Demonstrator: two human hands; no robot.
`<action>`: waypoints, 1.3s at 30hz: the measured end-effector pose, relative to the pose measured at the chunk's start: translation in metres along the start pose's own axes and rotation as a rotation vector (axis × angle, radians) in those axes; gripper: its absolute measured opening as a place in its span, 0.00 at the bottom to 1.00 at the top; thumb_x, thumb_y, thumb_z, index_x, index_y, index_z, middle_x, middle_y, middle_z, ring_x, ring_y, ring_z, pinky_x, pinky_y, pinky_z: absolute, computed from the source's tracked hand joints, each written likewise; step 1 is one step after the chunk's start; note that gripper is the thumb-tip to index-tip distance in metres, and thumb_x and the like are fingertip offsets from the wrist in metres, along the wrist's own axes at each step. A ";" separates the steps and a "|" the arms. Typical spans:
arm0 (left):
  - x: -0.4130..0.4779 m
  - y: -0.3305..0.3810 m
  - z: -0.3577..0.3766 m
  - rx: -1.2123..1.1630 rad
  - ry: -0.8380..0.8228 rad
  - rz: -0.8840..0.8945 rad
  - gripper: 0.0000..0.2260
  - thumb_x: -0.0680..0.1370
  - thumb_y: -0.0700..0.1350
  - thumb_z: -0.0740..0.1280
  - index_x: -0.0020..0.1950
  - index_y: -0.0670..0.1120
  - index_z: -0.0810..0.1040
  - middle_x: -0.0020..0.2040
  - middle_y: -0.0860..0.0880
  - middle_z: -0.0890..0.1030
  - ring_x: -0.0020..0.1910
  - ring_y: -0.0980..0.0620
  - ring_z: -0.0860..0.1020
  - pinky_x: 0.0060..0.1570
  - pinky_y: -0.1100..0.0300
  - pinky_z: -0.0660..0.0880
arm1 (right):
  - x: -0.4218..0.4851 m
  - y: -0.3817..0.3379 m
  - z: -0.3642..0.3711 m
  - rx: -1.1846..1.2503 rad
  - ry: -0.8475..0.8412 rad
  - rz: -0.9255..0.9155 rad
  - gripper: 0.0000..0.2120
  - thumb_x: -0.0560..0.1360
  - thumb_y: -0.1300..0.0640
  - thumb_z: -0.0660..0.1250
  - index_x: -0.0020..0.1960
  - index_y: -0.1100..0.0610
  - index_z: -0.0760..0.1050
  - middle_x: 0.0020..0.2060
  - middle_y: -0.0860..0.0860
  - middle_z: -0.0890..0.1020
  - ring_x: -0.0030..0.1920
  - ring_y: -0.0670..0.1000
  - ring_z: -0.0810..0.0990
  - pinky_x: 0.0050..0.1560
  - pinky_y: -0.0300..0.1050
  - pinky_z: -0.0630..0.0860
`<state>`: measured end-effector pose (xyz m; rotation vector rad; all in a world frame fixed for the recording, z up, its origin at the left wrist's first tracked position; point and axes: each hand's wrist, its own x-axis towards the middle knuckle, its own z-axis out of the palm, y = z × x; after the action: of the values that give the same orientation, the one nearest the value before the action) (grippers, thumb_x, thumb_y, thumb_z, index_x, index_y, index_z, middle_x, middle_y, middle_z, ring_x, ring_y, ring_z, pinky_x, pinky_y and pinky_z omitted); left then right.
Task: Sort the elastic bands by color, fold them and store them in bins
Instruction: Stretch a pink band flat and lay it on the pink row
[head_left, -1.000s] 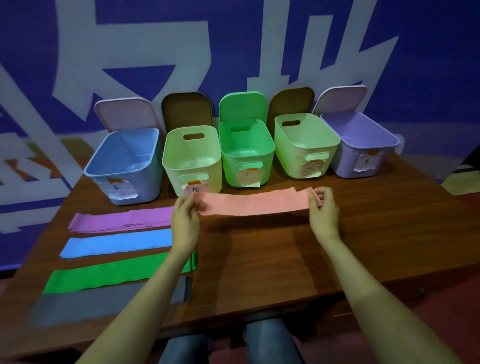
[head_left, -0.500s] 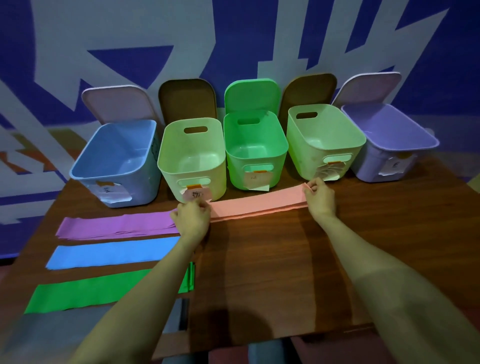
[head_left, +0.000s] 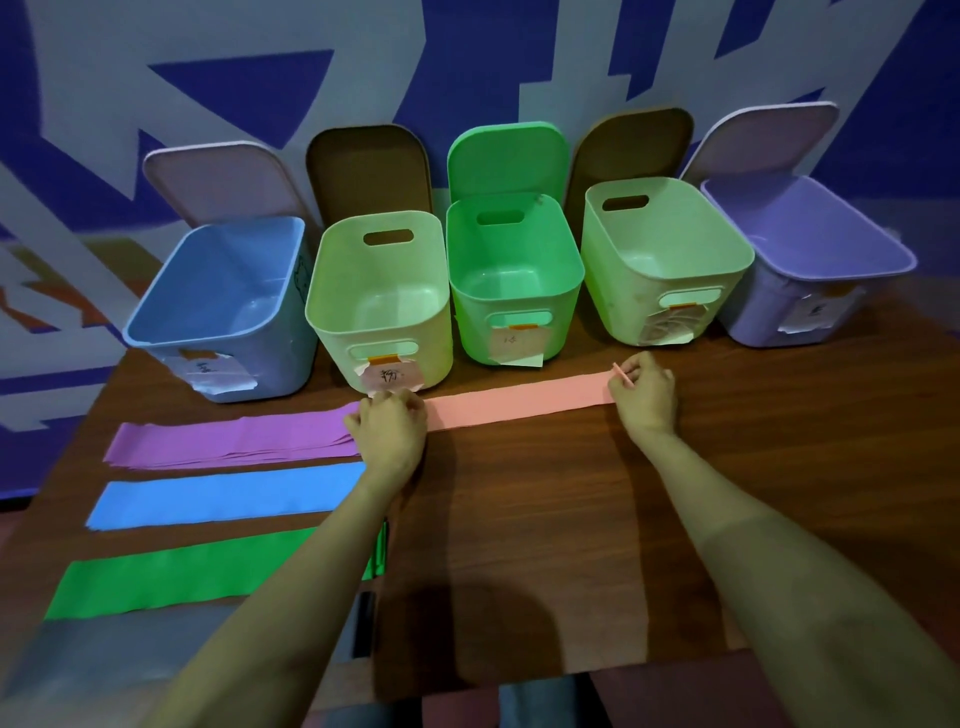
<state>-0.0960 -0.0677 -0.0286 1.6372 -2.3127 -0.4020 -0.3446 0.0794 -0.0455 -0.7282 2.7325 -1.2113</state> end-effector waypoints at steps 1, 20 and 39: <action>0.000 0.000 -0.001 -0.016 0.006 -0.004 0.10 0.77 0.45 0.64 0.56 0.46 0.79 0.58 0.43 0.76 0.59 0.42 0.70 0.57 0.50 0.62 | 0.000 0.000 0.001 -0.007 0.013 0.004 0.07 0.71 0.62 0.66 0.49 0.60 0.74 0.48 0.59 0.78 0.54 0.60 0.71 0.54 0.51 0.68; 0.000 0.013 -0.003 0.104 -0.086 -0.182 0.20 0.80 0.54 0.59 0.63 0.39 0.71 0.64 0.38 0.70 0.64 0.39 0.65 0.62 0.49 0.61 | 0.000 -0.015 0.007 -0.231 -0.021 0.169 0.14 0.78 0.58 0.59 0.62 0.62 0.66 0.61 0.60 0.75 0.64 0.60 0.68 0.63 0.54 0.63; -0.076 -0.016 -0.048 -0.892 -0.262 -0.237 0.19 0.72 0.38 0.73 0.57 0.42 0.66 0.48 0.41 0.76 0.36 0.48 0.78 0.27 0.65 0.75 | -0.111 0.031 -0.063 0.073 -0.030 0.107 0.12 0.75 0.65 0.62 0.58 0.62 0.66 0.52 0.60 0.79 0.53 0.62 0.76 0.49 0.48 0.71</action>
<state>-0.0395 -0.0036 0.0043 1.4066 -1.6421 -1.5083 -0.2737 0.1902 -0.0384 -0.5803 2.6505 -1.2586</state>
